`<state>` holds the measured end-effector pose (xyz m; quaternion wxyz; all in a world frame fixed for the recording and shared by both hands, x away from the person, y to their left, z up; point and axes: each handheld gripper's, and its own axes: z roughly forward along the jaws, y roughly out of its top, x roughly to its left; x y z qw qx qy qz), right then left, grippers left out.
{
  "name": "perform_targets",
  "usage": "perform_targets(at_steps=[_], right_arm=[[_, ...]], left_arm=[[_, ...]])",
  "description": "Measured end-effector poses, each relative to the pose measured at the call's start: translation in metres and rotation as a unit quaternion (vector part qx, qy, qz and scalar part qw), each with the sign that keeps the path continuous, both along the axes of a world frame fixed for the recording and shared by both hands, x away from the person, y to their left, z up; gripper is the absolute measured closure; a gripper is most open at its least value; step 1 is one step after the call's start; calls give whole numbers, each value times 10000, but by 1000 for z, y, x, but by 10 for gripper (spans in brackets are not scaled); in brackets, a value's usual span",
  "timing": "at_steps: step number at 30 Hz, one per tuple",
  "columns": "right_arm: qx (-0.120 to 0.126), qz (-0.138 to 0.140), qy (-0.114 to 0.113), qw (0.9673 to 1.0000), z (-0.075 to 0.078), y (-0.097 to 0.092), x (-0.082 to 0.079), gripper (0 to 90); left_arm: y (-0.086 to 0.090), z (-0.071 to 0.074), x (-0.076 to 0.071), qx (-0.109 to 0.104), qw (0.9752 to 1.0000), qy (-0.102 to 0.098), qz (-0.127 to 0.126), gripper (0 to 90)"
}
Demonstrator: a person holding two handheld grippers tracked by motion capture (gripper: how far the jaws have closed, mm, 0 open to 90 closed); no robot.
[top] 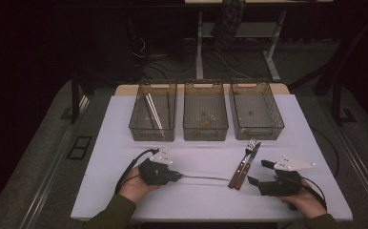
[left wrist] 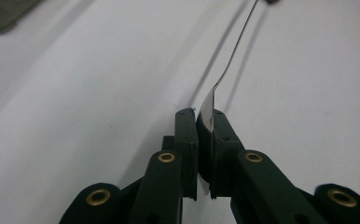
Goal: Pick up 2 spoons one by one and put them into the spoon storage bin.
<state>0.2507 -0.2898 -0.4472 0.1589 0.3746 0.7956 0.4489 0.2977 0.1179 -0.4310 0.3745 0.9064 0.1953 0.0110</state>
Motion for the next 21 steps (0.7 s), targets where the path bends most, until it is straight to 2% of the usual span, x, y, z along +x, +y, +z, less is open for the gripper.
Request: perform_targets(at_steps=[7, 11, 21], right_arm=[[10, -8, 6, 10000, 0, 0, 0, 175], [16, -13, 13, 10000, 0, 0, 1, 175], [32, -29, 35, 10000, -1, -1, 2, 175]], left_arm=[[8, 8, 5, -197, 9992, -106, 329, 839], [10, 10, 10, -310, 9981, -100, 516, 838], [4, 26, 33, -539, 9950, -240, 802, 839]])
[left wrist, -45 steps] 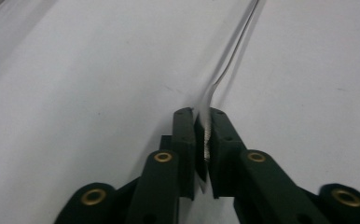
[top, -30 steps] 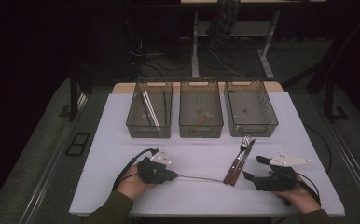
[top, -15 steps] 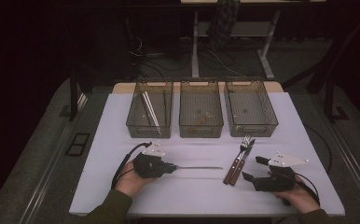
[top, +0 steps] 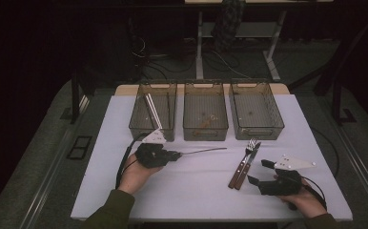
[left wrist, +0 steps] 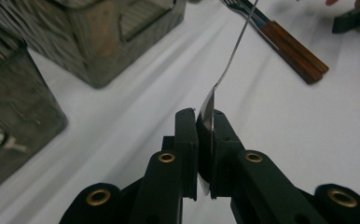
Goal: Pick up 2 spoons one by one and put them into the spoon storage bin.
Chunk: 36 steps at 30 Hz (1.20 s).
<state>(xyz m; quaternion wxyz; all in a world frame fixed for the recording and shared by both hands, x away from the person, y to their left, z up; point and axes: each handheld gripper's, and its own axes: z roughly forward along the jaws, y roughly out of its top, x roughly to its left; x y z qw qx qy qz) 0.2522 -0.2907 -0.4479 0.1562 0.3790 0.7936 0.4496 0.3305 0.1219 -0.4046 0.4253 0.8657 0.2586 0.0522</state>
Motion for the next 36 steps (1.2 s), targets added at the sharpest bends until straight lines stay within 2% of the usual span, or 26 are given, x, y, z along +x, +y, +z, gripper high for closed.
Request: perform_targets(at_steps=[7, 14, 18, 26, 29, 32, 36], right_arm=[[25, -12, 5, 10000, 0, -1, 0, 175], [51, -20, 3, 10000, 1, -1, -1, 175], [62, -23, 1, 10000, 1, -1, -1, 175], [89, -16, -14, 10000, 1, -3, -1, 175], [83, 2, -19, 10000, 1, -3, -1, 175], [92, 9, -17, 10000, 1, -3, -2, 175], [108, 21, -14, 9999, 2, -3, -2, 175]], left_arm=[[-10, 16, 21, -105, 9997, -152, 127, 839], [-26, 32, 50, -226, 9990, -202, 317, 839], [-35, 38, 67, -243, 9981, -210, 518, 839], [-52, 37, 98, -339, 9951, -122, 924, 838], [-59, 34, 108, -186, 9942, -127, 1048, 838], [-64, 30, 116, -241, 9928, -26, 1171, 837], [-70, 24, 125, -127, 9917, 54, 1282, 836]])
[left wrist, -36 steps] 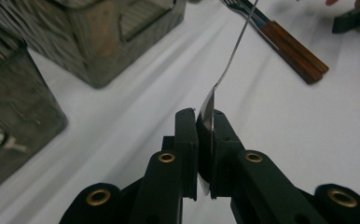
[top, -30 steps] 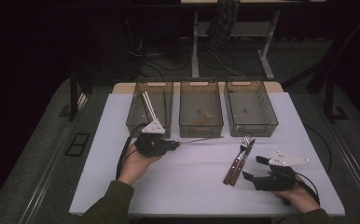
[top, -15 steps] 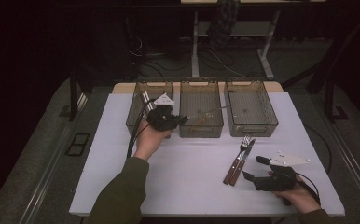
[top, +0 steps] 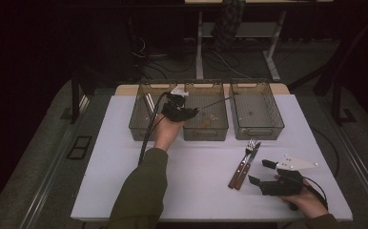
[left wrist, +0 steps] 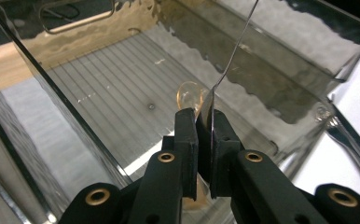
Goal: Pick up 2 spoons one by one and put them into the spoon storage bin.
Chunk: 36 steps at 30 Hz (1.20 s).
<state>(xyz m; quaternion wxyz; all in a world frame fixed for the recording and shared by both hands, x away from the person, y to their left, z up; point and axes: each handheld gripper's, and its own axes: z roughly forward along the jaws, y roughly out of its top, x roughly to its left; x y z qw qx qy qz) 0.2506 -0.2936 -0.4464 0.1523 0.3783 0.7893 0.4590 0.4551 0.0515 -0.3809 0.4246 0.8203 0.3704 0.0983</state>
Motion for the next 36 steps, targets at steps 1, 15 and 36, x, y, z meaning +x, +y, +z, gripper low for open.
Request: perform_targets(at_steps=[1, 15, 36], right_arm=[[3, 2, 3, 10000, 0, 0, 0, 175], [9, 9, -5, 10000, 1, 0, -1, 175], [-27, -3, 7, 10000, 0, 0, 0, 175]], left_arm=[[-1, -2, 2, 81, 10000, 15, 42, 836], [-2, 1, 1, 23, 9993, -37, 359, 602], [18, 12, -46, -231, 9975, -139, -651, 414]])
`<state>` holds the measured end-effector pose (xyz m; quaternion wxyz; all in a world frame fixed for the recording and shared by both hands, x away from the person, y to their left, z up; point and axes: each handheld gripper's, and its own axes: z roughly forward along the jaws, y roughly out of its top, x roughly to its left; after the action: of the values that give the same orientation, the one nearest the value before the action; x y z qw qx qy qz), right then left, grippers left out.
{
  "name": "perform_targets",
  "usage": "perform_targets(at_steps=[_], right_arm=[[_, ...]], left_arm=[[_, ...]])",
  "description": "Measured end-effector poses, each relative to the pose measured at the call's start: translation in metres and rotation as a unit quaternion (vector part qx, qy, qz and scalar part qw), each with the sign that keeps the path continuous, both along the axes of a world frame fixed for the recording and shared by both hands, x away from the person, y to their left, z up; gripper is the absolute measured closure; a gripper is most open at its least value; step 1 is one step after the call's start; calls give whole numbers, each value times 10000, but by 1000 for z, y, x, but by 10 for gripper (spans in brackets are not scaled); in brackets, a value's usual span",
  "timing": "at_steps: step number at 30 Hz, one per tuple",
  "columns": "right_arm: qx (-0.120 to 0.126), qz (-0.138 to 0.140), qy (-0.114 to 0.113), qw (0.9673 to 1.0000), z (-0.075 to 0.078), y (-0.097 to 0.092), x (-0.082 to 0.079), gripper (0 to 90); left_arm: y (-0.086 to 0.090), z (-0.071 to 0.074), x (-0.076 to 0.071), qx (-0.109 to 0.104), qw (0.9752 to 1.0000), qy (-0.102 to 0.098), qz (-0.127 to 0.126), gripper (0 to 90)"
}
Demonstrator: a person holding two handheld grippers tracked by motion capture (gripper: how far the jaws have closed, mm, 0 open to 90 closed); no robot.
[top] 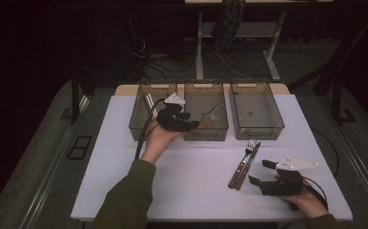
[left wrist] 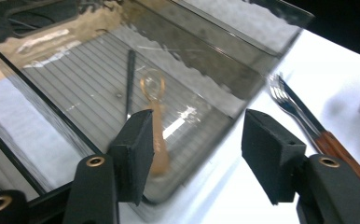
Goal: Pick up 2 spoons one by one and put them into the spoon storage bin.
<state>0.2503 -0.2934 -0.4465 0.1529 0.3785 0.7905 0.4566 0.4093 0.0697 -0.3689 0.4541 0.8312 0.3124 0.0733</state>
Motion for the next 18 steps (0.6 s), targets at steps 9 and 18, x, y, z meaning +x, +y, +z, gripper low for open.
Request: perform_targets(at_steps=[9, 18], right_arm=[[-1, -25, 16, 10000, 0, 0, 1, 175], [-38, -39, 13, 10000, -1, 0, 0, 175]], left_arm=[[17, -10, -32, -69, 9994, -72, -344, 335], [37, -24, -61, -89, 9989, -204, -421, 264]])
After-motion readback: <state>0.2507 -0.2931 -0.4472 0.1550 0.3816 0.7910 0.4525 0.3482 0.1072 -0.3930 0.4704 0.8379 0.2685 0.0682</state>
